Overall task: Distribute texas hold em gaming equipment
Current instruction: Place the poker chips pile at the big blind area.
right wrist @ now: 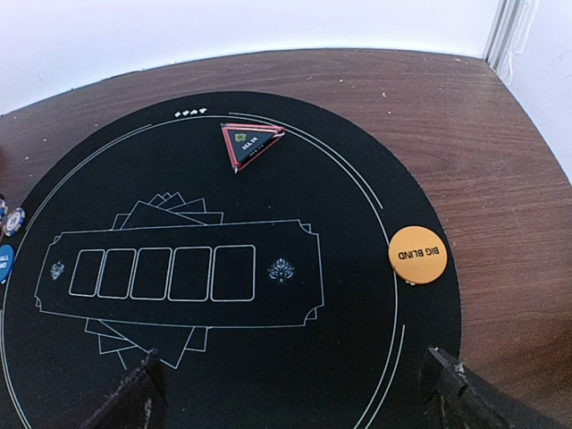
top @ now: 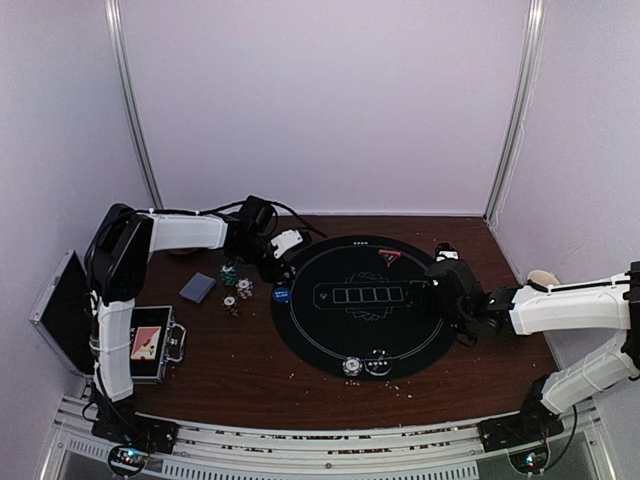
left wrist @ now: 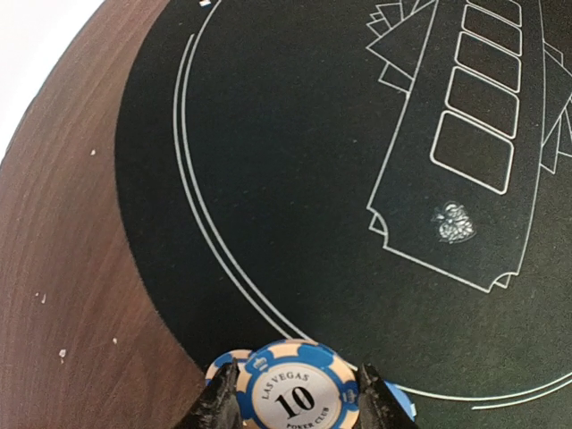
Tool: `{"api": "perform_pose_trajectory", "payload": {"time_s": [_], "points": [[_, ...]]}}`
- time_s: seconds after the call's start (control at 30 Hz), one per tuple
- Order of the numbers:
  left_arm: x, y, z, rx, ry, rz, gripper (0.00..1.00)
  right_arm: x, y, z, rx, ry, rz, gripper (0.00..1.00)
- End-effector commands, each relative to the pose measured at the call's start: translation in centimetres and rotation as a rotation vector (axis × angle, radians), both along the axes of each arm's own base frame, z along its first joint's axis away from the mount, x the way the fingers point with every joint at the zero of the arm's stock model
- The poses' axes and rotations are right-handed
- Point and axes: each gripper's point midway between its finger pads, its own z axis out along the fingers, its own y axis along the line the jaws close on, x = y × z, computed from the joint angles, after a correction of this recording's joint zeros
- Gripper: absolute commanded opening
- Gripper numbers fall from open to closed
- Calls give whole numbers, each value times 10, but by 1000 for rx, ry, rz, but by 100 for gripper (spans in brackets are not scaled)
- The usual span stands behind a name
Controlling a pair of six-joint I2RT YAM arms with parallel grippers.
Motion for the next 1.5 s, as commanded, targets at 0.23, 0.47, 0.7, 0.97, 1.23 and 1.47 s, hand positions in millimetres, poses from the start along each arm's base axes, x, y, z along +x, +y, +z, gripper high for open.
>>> {"api": "perform_pose_trajectory", "payload": {"time_s": [0.23, 0.47, 0.7, 0.97, 1.23, 1.47], "points": [[21, 3, 3, 30, -58, 93, 30, 0, 2, 8, 11, -22, 6, 100], [29, 14, -11, 58, -48, 139, 30, 0, 3, 8, 13, -22, 9, 100], [34, 18, -16, 63, -48, 151, 30, 1, 3, 8, 13, -22, 9, 100], [33, 19, -23, 70, -37, 152, 32, 1, 4, 7, 11, -20, 10, 100], [28, 19, -32, 75, -16, 141, 35, 1, 3, 7, 9, -19, 9, 100], [27, 19, -34, 76, -12, 139, 42, 1, 4, 7, 10, -20, 11, 100]]}}
